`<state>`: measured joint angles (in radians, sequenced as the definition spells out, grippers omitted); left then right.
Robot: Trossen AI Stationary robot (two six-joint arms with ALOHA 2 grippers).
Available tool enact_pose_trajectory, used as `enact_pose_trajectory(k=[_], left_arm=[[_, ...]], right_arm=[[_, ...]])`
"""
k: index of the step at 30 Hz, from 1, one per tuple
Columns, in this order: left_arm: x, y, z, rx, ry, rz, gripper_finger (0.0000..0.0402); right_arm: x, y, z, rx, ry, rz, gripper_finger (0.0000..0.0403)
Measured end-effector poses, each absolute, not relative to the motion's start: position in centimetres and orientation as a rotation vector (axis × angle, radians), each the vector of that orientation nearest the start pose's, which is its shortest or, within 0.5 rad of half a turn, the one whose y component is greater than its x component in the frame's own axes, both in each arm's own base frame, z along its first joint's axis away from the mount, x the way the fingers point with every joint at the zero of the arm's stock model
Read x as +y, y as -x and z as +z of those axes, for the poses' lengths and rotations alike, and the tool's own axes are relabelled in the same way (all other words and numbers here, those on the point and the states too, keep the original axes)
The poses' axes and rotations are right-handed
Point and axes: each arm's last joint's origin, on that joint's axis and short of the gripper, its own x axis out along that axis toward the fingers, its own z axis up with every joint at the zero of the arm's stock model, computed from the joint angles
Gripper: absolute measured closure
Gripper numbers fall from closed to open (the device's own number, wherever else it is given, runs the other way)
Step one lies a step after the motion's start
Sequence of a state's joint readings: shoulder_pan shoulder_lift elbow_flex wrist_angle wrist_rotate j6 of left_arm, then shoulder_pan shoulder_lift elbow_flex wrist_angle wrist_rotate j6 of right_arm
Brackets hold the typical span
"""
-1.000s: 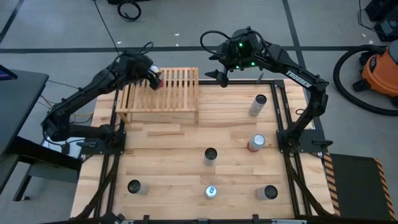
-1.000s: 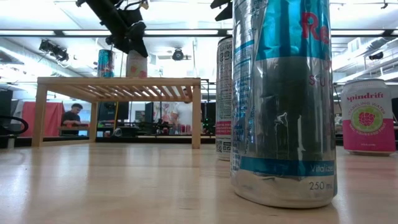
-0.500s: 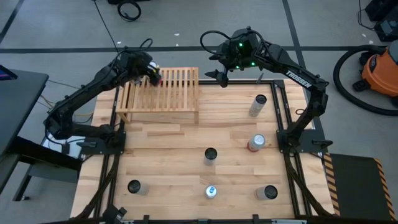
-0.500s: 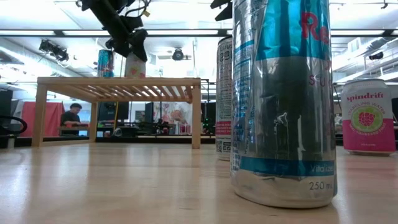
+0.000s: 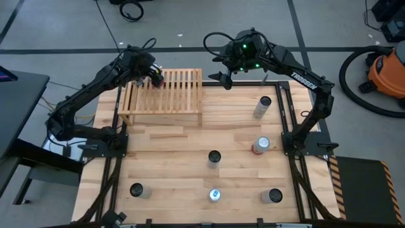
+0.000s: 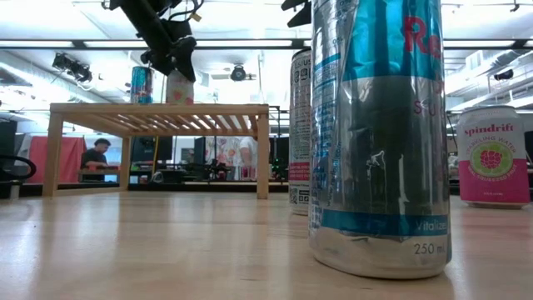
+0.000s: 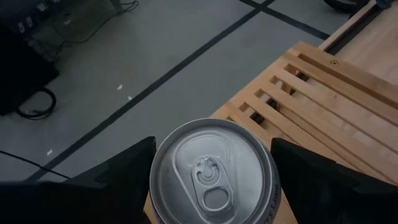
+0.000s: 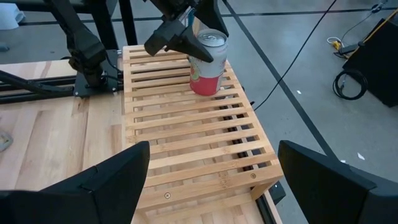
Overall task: Place canned beverage on shelf
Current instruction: Put the left pink and white soda can on the shelf aligned with the blue soda can, then put the top white and yellow soda can on the shelf aligned with the pink and white soda can
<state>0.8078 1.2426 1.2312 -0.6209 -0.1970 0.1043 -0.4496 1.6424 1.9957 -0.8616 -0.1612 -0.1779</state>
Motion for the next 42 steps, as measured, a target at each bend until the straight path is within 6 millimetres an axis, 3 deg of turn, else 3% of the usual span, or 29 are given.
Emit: enact_pose_trajectory(k=[10, 19, 25, 32, 42], left_arm=[[18.5, -17.1, 36.4, 0.617, 0.074, 0.932, 0.0087], [17.6, -16.6, 40.9, 0.509, 0.037, 0.931, 0.0088], [15.8, -16.1, 43.2, 0.447, 0.011, 0.852, 0.0088], [14.3, -15.2, 43.6, 0.43, 0.023, 0.746, 0.0088], [12.9, -14.0, 44.3, 0.419, -0.014, 0.73, 0.0088]], right_arm=[[-13.9, -30.1, 46.1, 0.509, 0.019, -0.236, 0.0037], [-13.8, -30.2, 46.1, 0.508, 0.016, -0.221, 0.0037], [-13.4, -29.2, 44.6, 0.702, -0.018, -0.276, 0.0037], [-13.4, -28.1, 43.5, 0.852, -0.14, -0.482, 0.0037], [-13.5, -27.7, 37.5, 1.139, -0.261, -0.645, 0.0037]])
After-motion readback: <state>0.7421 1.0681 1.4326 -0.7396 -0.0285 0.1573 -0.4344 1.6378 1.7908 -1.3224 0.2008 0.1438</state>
